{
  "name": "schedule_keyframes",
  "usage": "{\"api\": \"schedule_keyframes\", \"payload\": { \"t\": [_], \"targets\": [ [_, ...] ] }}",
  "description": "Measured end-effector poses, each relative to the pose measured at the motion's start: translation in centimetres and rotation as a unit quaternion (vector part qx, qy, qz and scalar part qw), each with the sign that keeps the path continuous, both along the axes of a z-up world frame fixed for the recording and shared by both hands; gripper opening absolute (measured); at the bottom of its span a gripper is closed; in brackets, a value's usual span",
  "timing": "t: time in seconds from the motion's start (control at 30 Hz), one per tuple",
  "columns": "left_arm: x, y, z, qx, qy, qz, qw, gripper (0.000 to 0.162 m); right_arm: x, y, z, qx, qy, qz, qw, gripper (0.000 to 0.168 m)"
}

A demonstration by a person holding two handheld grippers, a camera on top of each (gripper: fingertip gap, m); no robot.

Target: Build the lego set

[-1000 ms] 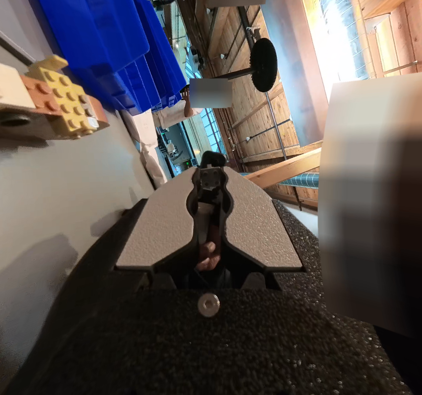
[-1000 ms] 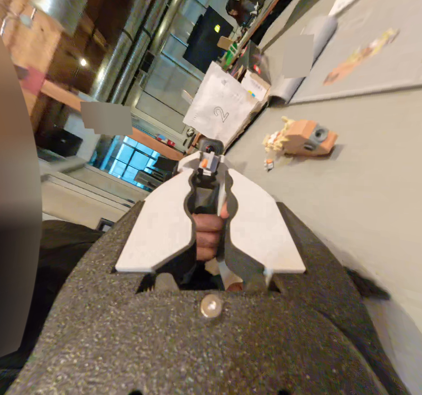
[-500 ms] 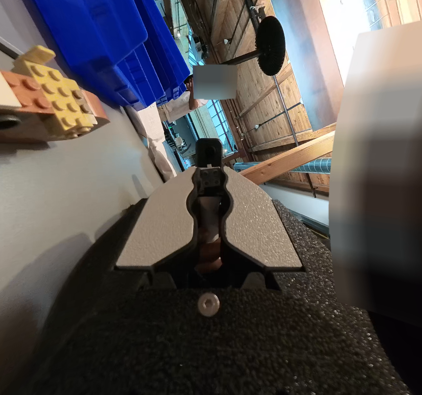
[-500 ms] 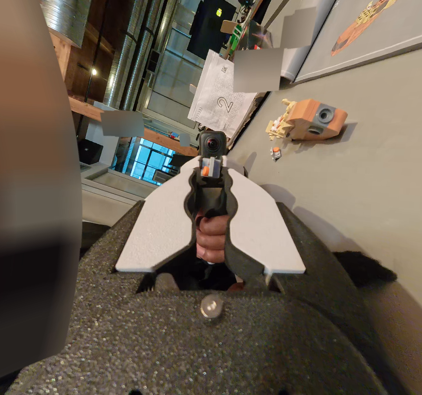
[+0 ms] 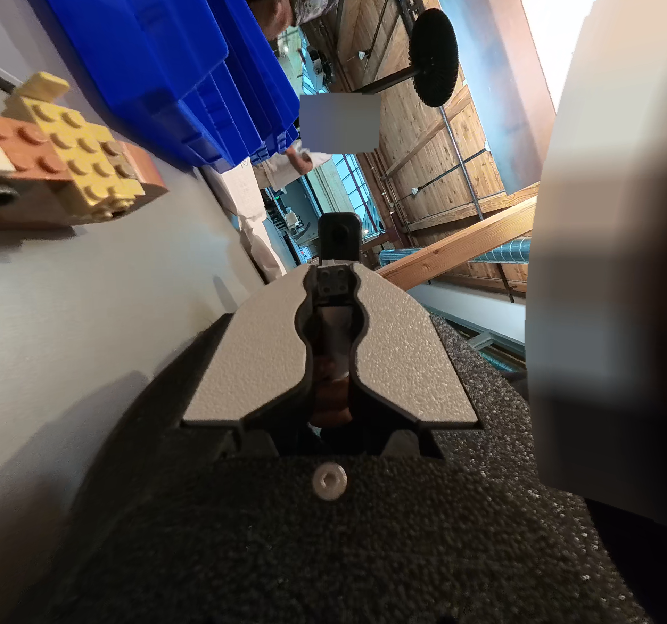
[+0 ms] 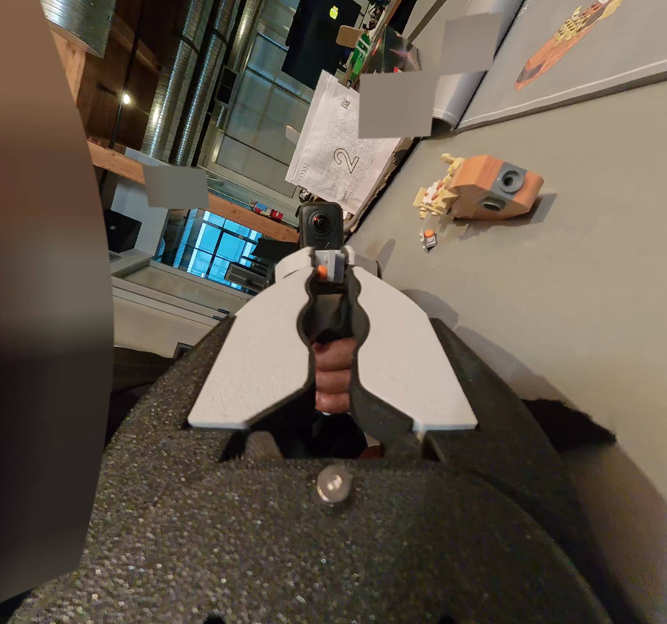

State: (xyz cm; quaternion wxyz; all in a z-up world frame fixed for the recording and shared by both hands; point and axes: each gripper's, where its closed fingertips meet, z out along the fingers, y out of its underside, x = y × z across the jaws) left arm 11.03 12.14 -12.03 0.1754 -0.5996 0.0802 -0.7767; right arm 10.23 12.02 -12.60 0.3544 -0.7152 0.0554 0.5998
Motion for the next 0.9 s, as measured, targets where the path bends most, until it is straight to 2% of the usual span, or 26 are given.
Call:
{"api": "schedule_keyframes", "payload": {
  "t": [0.1,0.37,0.63,0.9],
  "targets": [
    [0.0,-0.1,-0.1,0.000,0.002,0.001,1.000,0.016,-0.1,-0.1,0.2,0.009,-0.010,0.002,1.000,0.008],
    [-0.2,-0.4,0.3,0.012,-0.008,0.001,1.000,0.016,-0.3,-0.5,0.6,0.029,-0.023,0.001,0.999,0.007],
    [-0.7,-1.0,1.2,0.051,-0.025,0.010,0.998,0.016,-0.8,-1.1,1.4,0.088,-0.069,-0.005,0.994,0.007],
    [-0.9,-1.4,1.7,0.083,-0.030,0.009,0.996,0.016,-1.0,-1.6,1.8,0.097,-0.048,0.005,0.994,0.007]
  ]
}}
